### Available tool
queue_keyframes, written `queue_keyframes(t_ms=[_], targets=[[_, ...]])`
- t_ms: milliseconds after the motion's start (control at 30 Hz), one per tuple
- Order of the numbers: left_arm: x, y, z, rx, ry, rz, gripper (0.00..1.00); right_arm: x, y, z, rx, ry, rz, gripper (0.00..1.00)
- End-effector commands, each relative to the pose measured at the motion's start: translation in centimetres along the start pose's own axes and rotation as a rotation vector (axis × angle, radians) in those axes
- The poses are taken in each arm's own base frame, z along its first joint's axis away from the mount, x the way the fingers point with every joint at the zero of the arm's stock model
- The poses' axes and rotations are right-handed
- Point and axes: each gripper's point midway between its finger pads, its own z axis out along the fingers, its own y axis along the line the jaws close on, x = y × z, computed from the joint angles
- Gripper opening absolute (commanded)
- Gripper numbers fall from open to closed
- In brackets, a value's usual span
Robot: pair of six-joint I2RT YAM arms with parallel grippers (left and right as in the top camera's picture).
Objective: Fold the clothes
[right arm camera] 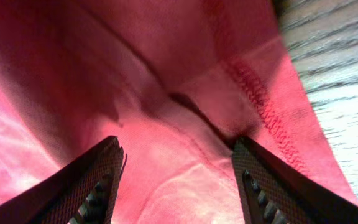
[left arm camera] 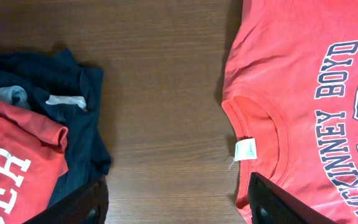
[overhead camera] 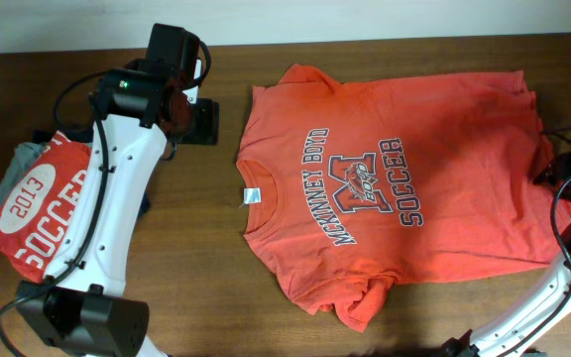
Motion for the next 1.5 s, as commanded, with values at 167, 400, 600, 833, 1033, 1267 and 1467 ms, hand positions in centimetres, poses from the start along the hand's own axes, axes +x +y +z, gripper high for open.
queue_keyframes(t_ms=[167,400,600,833,1033,1267,1467], targets=[[-0.2,0.2,-1.2,-0.003,-0.033,0.014,0.72,0.5,0.8,0.5,-0.070,0.015,-0.027,0.53],[-0.2,0.2,-1.2,-0.003,-0.033,0.032,0.72,0.5,0.1,0.5,-0.033,0.017,-0.024,0.55],[-0.2,0.2,-1.2,-0.002,-0.036,0.031,0.72,0.0,-1.1,0.2,0.017,-0.001,0.007,0.56],[-0.4,0.1,-1.3,-0.001,-0.044,0.030,0.73,-1.7,-0.1,0.0,-0.040,-0.075,-0.014,0.57],[-0.4,0.2,-1.3,-0.001,-0.044,0.030,0.73,-2.6,0.8,0.0,-0.081,-0.112,-0.032,0.58],[-0.4,0.1,-1.3,-0.001,-0.044,0.030,0.73,-2.0,1.0,0.2,-0.088,-0.087,-0.024,0.58],[-0.4,0.2,-1.2,-0.001,-0.043,0.030,0.73,-1.0,1.2,0.3,-0.097,-0.046,-0.019,0.57]])
